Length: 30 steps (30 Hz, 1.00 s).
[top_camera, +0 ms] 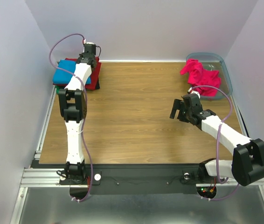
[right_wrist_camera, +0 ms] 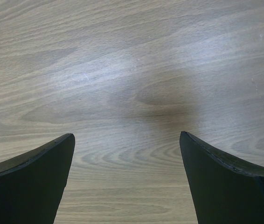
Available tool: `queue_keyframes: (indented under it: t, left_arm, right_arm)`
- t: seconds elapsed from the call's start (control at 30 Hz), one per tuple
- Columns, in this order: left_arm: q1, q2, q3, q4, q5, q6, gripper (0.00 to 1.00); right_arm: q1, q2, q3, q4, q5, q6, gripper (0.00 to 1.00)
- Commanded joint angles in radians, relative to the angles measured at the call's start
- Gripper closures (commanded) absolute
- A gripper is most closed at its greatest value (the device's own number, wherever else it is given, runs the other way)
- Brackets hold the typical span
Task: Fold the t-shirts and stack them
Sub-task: Neatly place the folded tshirt to the corner
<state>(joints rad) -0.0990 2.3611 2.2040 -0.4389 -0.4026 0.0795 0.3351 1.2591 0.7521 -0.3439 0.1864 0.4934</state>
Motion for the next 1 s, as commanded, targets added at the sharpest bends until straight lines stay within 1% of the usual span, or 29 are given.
queue_keyframes:
  t: [0.0, 0.27, 0.43, 0.5, 0.6, 0.63, 0.67, 0.7, 0.73, 0.83, 0.87, 0.93, 0.97]
  left_arm:
    - [0.004, -0.068, 0.054, 0.011, -0.171, -0.007, 1.0]
    - [-0.047, -0.04, 0.048, 0.043, -0.281, 0.04, 1.0]
    - [-0.048, 0.01, 0.054, 0.028, -0.286, 0.029, 1.0]
    - [-0.048, 0.024, 0.062, 0.016, -0.262, 0.032, 1.0]
    - [-0.048, 0.026, 0.06, 0.008, -0.223, 0.025, 0.9]
    - [-0.048, 0.026, 0.06, 0.005, -0.21, 0.022, 0.83]
    - [-0.048, 0.02, 0.063, 0.002, -0.184, 0.02, 0.73]
    - [-0.048, 0.017, 0.068, -0.006, -0.174, 0.014, 0.71]
    - [-0.048, 0.013, 0.074, -0.015, -0.157, 0.009, 0.66]
    - [-0.048, -0.02, 0.092, -0.035, -0.134, -0.003, 0.62]
    - [-0.048, -0.032, 0.091, -0.032, -0.122, -0.001, 0.52]
    - [-0.048, -0.066, 0.098, -0.034, -0.114, -0.003, 0.46]
    - [-0.047, -0.075, 0.1, -0.034, -0.093, -0.006, 0.4]
  right_arm:
    - [-0.001, 0.003, 0.013, 0.006, 0.028, -0.009, 0.0]
    - [-0.001, 0.028, 0.018, 0.003, 0.027, -0.01, 0.0]
    - [-0.001, 0.016, 0.016, -0.003, 0.028, -0.013, 0.0]
    - [-0.001, 0.013, 0.016, -0.004, 0.038, -0.013, 0.0]
    - [-0.001, 0.02, 0.016, -0.004, 0.039, -0.015, 0.0]
    - [-0.001, 0.02, 0.018, -0.007, 0.041, -0.013, 0.0]
    - [-0.001, 0.022, 0.018, -0.009, 0.036, -0.013, 0.0]
    - [-0.001, 0.019, 0.016, -0.01, 0.036, -0.012, 0.0]
    - [-0.001, 0.017, 0.016, -0.01, 0.036, -0.01, 0.0]
    - [-0.001, 0.005, 0.016, -0.014, 0.039, -0.009, 0.0]
    - [-0.002, 0.0, 0.016, -0.014, 0.041, -0.007, 0.0]
    - [-0.001, -0.001, 0.015, -0.015, 0.039, -0.006, 0.0]
    - [-0.001, -0.001, 0.015, -0.014, 0.042, -0.007, 0.0]
